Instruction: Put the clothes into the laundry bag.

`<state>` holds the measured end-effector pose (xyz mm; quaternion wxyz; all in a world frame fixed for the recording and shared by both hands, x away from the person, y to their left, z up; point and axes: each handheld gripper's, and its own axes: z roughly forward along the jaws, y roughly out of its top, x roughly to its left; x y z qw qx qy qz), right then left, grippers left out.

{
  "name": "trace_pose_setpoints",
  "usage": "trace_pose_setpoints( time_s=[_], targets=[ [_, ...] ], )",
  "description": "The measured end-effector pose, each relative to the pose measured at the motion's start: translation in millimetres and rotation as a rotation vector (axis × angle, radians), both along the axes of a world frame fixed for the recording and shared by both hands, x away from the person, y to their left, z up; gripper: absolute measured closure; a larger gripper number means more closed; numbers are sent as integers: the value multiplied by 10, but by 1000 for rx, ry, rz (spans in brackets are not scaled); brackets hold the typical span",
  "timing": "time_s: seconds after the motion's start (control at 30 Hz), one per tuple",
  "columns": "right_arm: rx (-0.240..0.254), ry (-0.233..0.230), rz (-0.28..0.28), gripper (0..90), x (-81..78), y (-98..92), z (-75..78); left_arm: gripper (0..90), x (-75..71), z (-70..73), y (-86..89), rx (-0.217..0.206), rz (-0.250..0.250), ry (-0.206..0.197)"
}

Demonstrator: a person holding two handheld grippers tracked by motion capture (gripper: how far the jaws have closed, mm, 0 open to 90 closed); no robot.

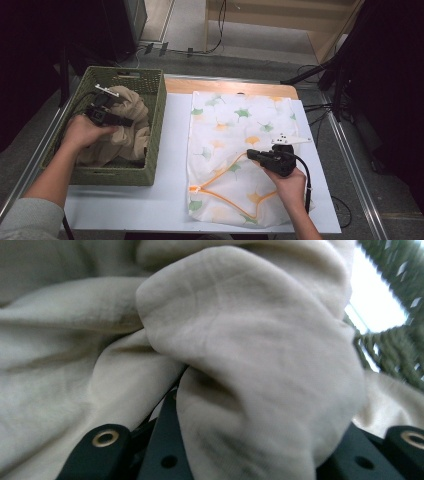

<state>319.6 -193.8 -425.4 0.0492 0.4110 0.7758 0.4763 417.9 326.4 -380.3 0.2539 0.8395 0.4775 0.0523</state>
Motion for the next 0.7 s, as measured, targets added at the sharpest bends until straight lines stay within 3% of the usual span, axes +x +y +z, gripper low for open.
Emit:
trace_pose_setpoints(
  time_s=[0.07,0.13,0.23,0.3,0.4,0.5,0.6,0.7],
  targets=[
    [2,-1,1,887,5,-6,-6,720,-4,-23,5,47,19,-5],
    [4,1,-1,887,8,-8,-10,692,7,-22,91,56,63,-8],
    [0,-3,1,887,3,-8,-5,511,27,-47,206,68,137,-33],
    [0,-3,1,887,0,-8,-4,368,50,-86,238,89,160,-55],
    [-1,0,1,887,1,-4,-5,180,127,-175,245,84,223,-37],
    [0,3,1,887,8,-2,-10,101,242,-262,199,61,254,4],
    [-2,5,3,887,18,-6,-16,14,373,-353,135,101,265,27],
    [-4,4,4,887,22,-10,-18,0,446,-430,135,114,291,1]
  ],
)
